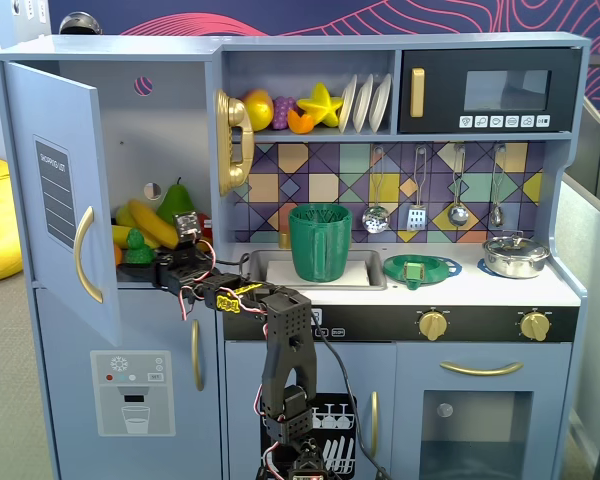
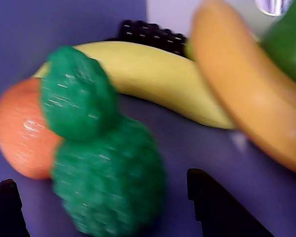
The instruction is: Pick up the green pineapple from the left cabinet and place it in the green recipient
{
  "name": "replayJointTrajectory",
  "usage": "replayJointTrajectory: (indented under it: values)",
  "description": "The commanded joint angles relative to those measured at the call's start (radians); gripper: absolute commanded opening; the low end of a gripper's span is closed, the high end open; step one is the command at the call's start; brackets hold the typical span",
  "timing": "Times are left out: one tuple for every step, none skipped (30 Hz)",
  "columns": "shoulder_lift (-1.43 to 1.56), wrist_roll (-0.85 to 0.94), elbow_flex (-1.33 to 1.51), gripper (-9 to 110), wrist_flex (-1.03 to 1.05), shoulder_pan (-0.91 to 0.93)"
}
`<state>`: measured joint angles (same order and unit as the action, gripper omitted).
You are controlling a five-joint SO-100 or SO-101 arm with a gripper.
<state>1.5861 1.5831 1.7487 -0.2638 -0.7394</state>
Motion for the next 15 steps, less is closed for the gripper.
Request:
replayJointTrajectory:
  values:
    - [-0.015,0.003,-0.115,38,-0.043,-0.029]
    - [-0.028,0.005,-0.127,38,-0.043,-0.032]
    - [-0.038,0.005,-0.14,38,-0.044,-0.034]
    - [-0.049,0.0,-0.152,38,-0.044,-0.037]
    - [-0.057,-0.002,-0.161,38,-0.041,-0.038]
    - [-0.063,0.0,-0.169,38,-0.041,-0.043]
    - [-0.066,0.0,-0.175,38,-0.041,-0.046]
    - [-0.074,0.0,-0.181,38,-0.041,-0.049]
    - [-0.08,0.0,-0.189,37,-0.041,-0.052]
    - [-0.089,-0.003,-0.196,37,-0.041,-0.052]
    - [-0.098,-0.003,-0.207,37,-0.041,-0.052]
    - [-0.109,-0.006,-0.218,36,-0.041,-0.052]
    - [-0.118,-0.008,-0.229,34,-0.041,-0.051]
    - [-0.129,-0.011,-0.239,31,-0.041,-0.049]
    - [-0.138,-0.015,-0.252,26,-0.038,-0.048]
